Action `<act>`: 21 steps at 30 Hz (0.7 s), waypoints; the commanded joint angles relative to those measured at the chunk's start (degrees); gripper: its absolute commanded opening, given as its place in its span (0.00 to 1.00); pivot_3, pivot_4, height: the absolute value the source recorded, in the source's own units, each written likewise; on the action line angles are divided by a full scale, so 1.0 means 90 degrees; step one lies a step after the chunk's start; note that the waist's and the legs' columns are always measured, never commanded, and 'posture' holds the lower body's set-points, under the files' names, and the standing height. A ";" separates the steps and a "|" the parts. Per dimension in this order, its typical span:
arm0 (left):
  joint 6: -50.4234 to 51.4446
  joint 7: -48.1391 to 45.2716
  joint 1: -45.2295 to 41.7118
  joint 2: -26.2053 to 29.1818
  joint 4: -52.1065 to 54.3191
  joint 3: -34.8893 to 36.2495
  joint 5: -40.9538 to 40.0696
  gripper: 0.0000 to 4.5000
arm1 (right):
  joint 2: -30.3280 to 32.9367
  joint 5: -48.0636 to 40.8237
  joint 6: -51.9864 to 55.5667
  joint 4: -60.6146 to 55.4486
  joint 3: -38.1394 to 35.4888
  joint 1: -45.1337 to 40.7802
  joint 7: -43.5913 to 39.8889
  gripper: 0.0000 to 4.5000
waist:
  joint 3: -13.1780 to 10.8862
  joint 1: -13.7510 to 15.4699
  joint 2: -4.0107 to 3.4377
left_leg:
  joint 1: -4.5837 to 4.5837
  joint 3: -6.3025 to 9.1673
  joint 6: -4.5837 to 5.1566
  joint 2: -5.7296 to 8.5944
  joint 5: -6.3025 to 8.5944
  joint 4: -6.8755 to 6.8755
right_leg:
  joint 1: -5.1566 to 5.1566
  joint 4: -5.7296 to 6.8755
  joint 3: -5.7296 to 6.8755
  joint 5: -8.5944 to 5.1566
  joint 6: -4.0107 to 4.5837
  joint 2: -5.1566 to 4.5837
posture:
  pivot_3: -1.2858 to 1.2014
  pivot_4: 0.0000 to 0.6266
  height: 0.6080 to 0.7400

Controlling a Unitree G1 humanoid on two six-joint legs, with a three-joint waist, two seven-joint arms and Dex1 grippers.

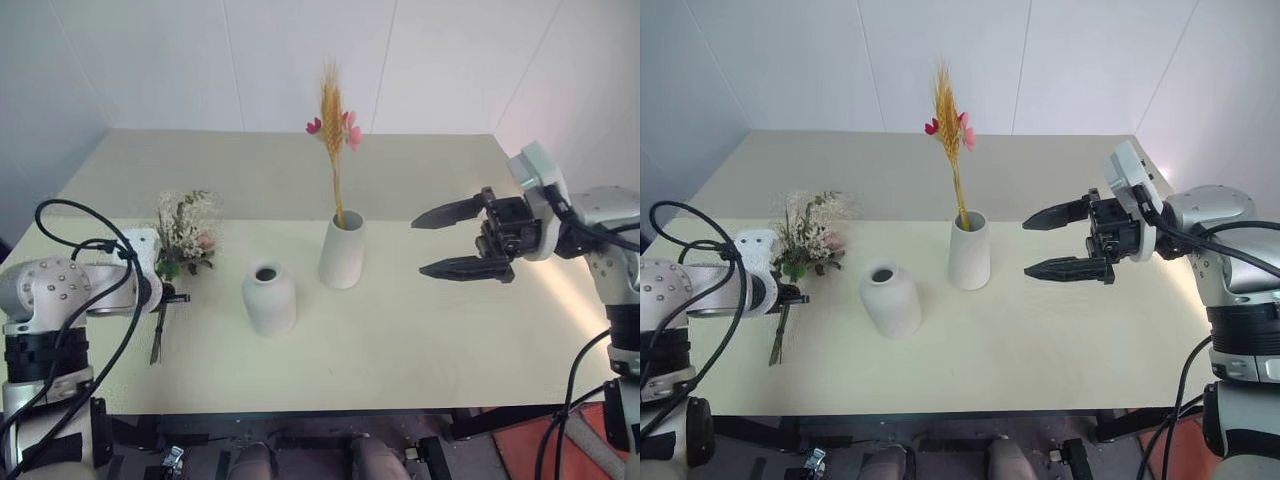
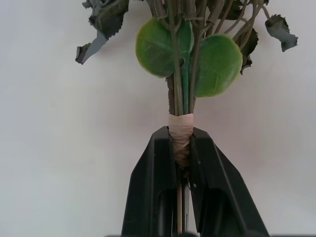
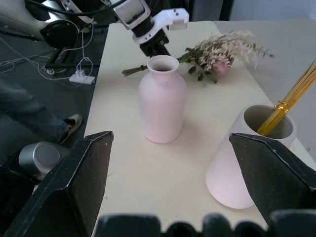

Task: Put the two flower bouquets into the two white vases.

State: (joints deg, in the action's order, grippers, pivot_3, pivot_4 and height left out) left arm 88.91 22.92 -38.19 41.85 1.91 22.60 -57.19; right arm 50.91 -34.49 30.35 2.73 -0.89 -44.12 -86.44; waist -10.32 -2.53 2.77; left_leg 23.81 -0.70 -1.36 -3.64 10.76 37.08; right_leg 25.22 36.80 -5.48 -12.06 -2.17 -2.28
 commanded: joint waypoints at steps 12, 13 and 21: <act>-0.3973 -0.5241 0.1250 0.0431 0.2784 0.1773 -0.0818 0.03 | 0.0099 -0.0294 0.0050 -0.0508 -0.0602 0.0442 0.0341 1.00 | 0.0000 0.0014 0.0000 | -0.0011 -0.0003 -0.0013 -0.0002 0.0000 0.0002 | -0.0013 -0.0005 0.0000 -0.0029 -0.0045 0.0000 | 0.52 0.24 1.00; -0.4055 -0.5387 0.1192 0.0443 0.2732 0.1760 -0.0918 0.03 | 0.0113 -0.0303 0.0042 -0.0535 -0.0634 0.0487 0.0351 1.00 | 0.0000 0.0013 0.0000 | -0.0010 -0.0003 -0.0013 -0.0003 0.0000 0.0004 | -0.0013 -0.0005 0.0000 -0.0030 -0.0045 0.0000 | 0.52 0.24 1.00; -0.4487 -0.5602 0.0331 0.0187 0.2278 0.1030 -0.1276 0.03 | 0.0184 -0.0427 0.0029 -0.0819 -0.0864 0.0809 0.0575 1.00 | 0.0000 0.0015 0.0000 | -0.0008 -0.0003 -0.0012 -0.0003 0.0000 0.0008 | -0.0015 -0.0003 -0.0002 -0.0031 -0.0051 0.0000 | 0.52 0.24 1.00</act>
State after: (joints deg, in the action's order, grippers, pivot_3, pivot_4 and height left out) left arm 50.52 -27.06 -33.21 44.17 23.18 33.04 -67.21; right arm 51.43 -37.19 30.51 -2.73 -5.86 -37.02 -81.86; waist -10.32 -2.39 2.77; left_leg 23.72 -0.72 -1.47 -3.66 10.76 37.15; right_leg 25.07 36.78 -5.51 -12.34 -2.63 -2.27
